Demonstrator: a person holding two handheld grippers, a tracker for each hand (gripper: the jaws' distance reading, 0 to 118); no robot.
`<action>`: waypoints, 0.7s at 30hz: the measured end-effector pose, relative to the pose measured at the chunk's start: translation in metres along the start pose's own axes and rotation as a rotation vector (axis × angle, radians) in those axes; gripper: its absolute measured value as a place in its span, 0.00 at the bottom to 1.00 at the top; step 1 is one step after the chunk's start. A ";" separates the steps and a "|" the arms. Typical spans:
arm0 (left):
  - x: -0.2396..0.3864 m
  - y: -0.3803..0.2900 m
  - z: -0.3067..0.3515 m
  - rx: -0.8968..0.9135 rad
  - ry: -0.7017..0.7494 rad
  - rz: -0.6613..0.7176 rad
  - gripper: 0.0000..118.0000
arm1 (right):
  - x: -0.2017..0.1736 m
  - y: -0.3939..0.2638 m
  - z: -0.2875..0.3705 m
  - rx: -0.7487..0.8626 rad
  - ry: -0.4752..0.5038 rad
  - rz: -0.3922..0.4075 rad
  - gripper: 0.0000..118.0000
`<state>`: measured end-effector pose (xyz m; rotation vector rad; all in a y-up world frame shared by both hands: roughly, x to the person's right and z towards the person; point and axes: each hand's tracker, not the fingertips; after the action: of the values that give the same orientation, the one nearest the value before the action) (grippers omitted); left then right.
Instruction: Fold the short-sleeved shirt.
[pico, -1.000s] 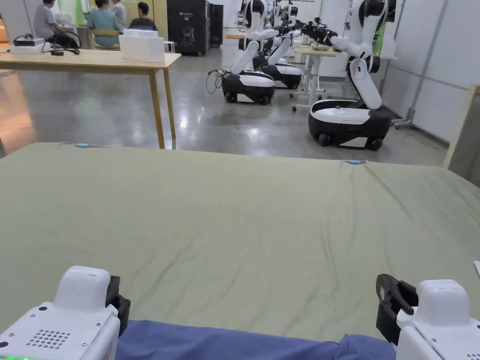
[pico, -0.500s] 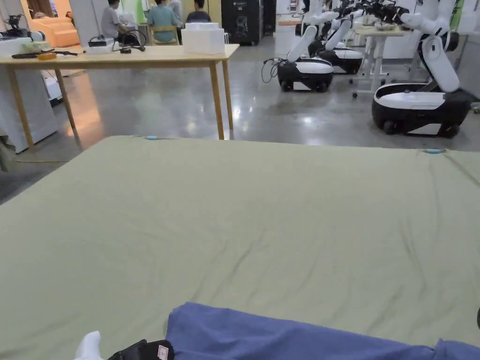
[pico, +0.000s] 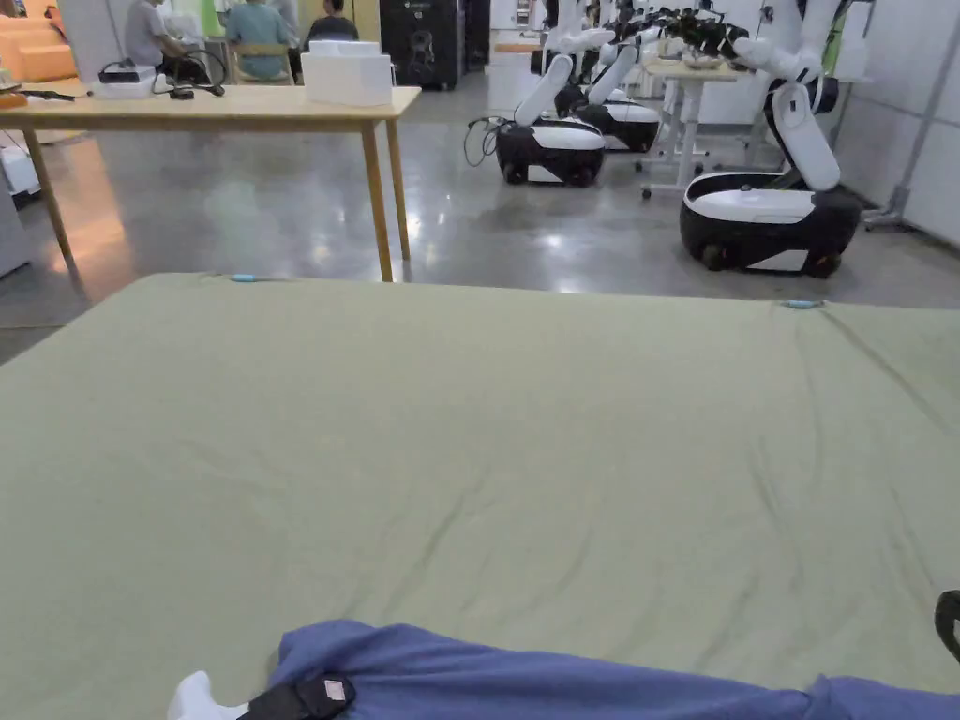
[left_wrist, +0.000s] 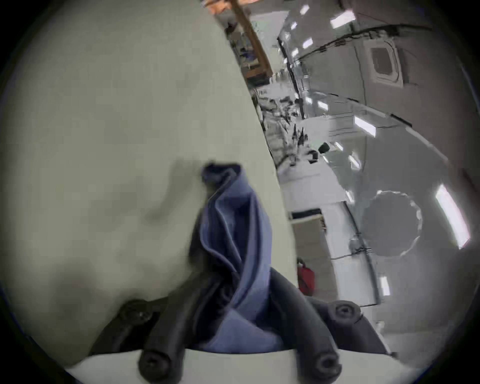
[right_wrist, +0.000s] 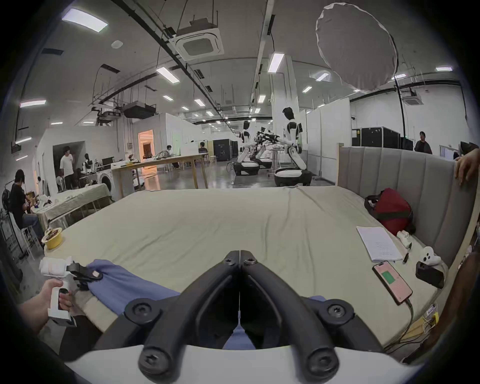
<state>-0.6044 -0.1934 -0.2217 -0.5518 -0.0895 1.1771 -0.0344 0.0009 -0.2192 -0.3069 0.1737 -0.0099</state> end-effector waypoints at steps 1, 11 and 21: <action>0.005 0.008 0.009 0.018 0.044 -0.029 0.04 | 0.000 0.000 0.000 -0.004 0.003 -0.003 0.00; 0.186 -0.060 0.034 0.075 0.141 -1.089 0.04 | -0.002 -0.003 -0.003 -0.031 0.035 0.021 0.00; 0.217 -0.238 -0.137 -0.347 0.387 -1.567 0.05 | 0.016 -0.017 0.011 -0.059 0.034 0.006 0.00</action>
<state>-0.2688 -0.1129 -0.2784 -0.7528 -0.3218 -0.4863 -0.0164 -0.0126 -0.2066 -0.3650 0.2090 -0.0042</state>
